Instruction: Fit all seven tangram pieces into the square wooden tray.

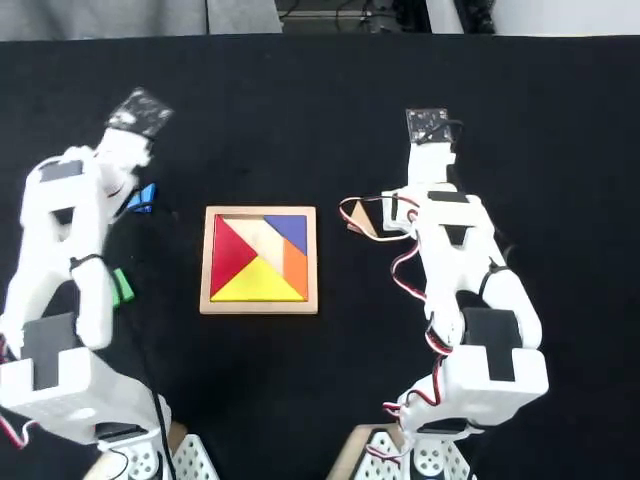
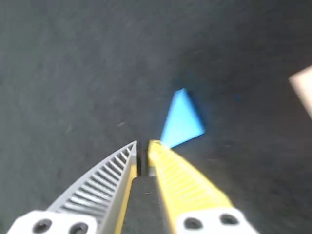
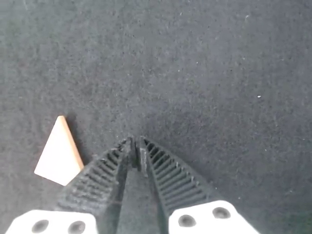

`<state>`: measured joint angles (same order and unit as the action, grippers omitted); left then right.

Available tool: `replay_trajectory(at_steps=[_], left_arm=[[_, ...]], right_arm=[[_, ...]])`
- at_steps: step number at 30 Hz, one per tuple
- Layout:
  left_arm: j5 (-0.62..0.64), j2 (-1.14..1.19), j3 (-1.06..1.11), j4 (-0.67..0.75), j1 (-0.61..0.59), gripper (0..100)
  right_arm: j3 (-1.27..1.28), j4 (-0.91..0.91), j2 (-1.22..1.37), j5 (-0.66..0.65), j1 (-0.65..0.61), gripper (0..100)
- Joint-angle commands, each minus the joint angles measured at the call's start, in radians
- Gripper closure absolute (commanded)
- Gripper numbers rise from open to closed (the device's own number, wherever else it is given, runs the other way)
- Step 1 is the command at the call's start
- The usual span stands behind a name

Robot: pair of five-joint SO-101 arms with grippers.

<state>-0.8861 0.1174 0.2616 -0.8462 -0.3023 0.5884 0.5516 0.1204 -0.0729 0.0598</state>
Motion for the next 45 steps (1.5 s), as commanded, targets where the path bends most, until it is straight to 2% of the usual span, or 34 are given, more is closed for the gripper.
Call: replay_trajectory(at_steps=[1, 5, 10, 18, 23, 32, 40, 45], left_arm=[[-0.069, 0.021, -0.239, -0.236, 0.077, 84], [-0.083, 0.183, -0.47, -0.367, 0.058, 81], [-0.149, 0.41, -0.809, -0.624, 0.024, 76], [-0.155, 0.743, -1.248, -0.845, 0.002, 76], [-0.155, 0.893, -1.419, -0.896, 0.005, 76], [-0.15, 1.074, -1.626, -0.898, -0.021, 76], [-0.149, 1.138, -1.67, -0.898, -0.021, 76], [-0.152, 1.146, -1.67, -0.898, -0.013, 84]], right_arm=[[-0.062, -0.018, -0.005, -0.011, -0.012, 98.7], [-0.062, -0.018, -0.005, -0.011, -0.012, 98.7], [-0.062, -0.018, -0.005, -0.011, -0.014, 98.7], [-0.064, -0.018, -0.005, -0.011, -0.014, 98.7], [-0.064, -0.018, -0.005, -0.011, -0.014, 98.7], [-0.064, -0.018, -0.005, -0.011, -0.014, 98.7], [-0.065, -0.02, -0.005, -0.011, -0.015, 98.7], [-0.065, -0.02, -0.005, -0.011, -0.015, 98.7]])
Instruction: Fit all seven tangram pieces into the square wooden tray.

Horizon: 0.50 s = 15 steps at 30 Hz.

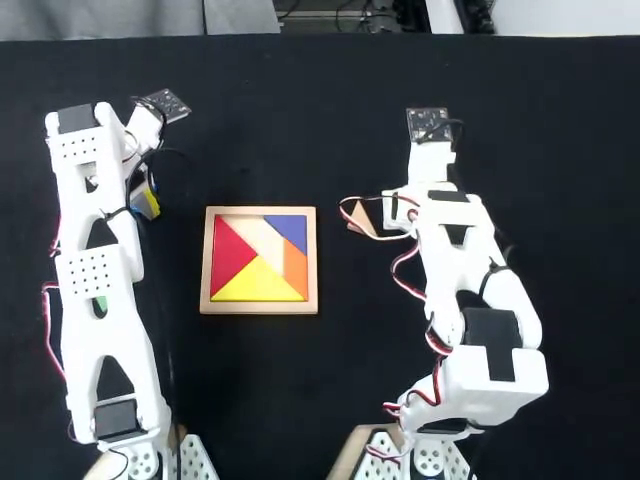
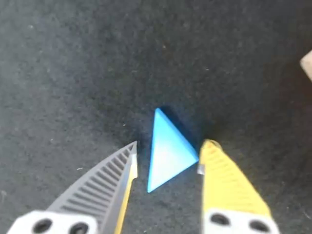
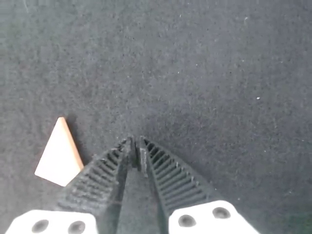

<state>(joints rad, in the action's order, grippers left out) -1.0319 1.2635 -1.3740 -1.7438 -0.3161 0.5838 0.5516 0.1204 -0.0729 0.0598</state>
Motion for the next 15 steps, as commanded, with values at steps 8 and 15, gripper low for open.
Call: replay_trajectory(at_steps=[8, 15], left_arm=[[-0.008, -0.009, -0.035, -0.014, 0.004, 92], [0.038, -0.147, -0.05, -0.018, 0.035, 95]], right_arm=[[-0.061, -0.02, -0.005, -0.011, -0.015, 98.7], [-0.061, -0.02, -0.005, -0.011, -0.015, 98.7]])
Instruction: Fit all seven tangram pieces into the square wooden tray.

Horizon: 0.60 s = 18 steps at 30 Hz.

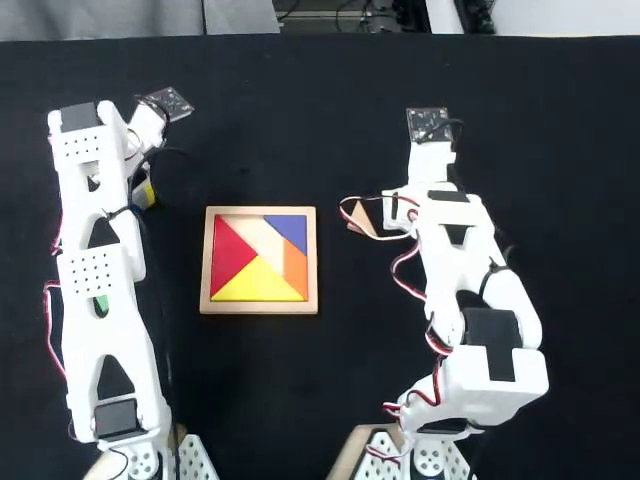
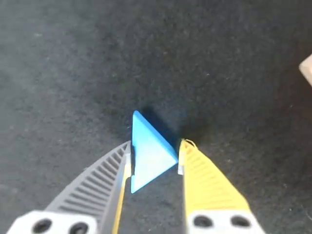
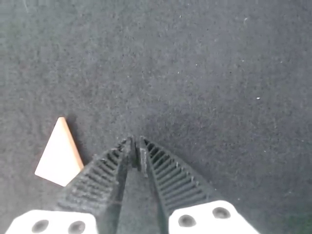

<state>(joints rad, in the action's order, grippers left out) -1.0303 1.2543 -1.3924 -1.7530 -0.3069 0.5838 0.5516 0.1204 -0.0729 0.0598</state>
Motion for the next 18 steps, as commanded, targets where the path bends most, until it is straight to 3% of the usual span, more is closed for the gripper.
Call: replay_trajectory(at_steps=[1, 6, 14, 18], left_arm=[[0.046, -0.176, -0.015, -0.011, 0.033, 95], [0.048, -0.423, 0.209, -0.011, 0.09, 94], [0.031, -0.933, 0.803, -0.003, 0.297, 90], [-0.184, -1.06, 1.024, 0.075, 0.406, 90]], right_arm=[[-0.061, -0.02, -0.005, -0.011, -0.015, 98.7], [-0.061, -0.02, -0.005, -0.011, -0.015, 98.7], [-0.061, -0.018, -0.015, -0.011, 0.02, 98.7], [-0.051, -0.012, -0.047, -0.002, 0.063, 98.7]])
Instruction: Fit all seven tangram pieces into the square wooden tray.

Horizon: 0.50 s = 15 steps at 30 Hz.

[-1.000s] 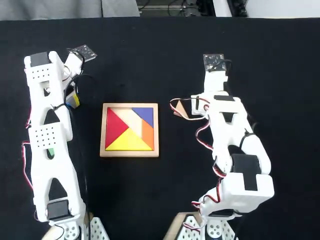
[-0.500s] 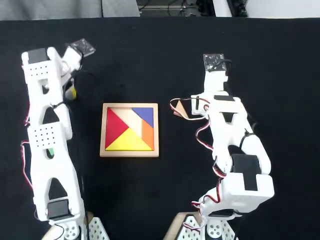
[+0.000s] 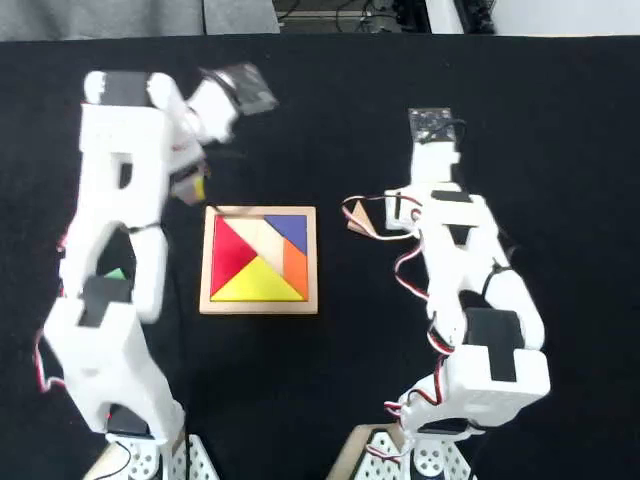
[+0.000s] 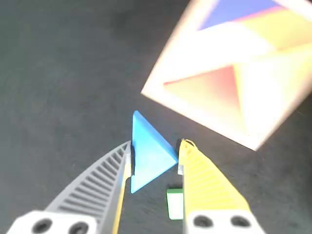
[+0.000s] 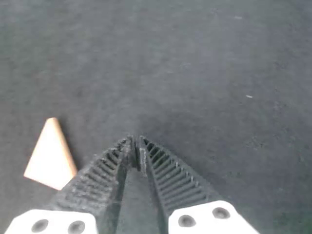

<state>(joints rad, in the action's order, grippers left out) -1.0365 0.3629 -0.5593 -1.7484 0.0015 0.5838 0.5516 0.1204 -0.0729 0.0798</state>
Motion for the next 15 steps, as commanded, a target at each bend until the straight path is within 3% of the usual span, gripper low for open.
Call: replay_trajectory(at_steps=[1, 7, 15], left_arm=[[-0.224, -0.18, 0.24, 0.098, 0.117, 90], [-0.242, -0.158, 0.414, 0.25, 0.208, 90], [-0.249, -0.058, 0.467, 0.397, 0.209, 90]], right_arm=[[-0.05, -0.012, -0.053, 0.0, 0.057, 98.7], [-0.028, -0.04, -0.079, 0.097, 0.127, 98.7], [-0.025, -0.058, -0.079, 0.098, 0.124, 98.7]])
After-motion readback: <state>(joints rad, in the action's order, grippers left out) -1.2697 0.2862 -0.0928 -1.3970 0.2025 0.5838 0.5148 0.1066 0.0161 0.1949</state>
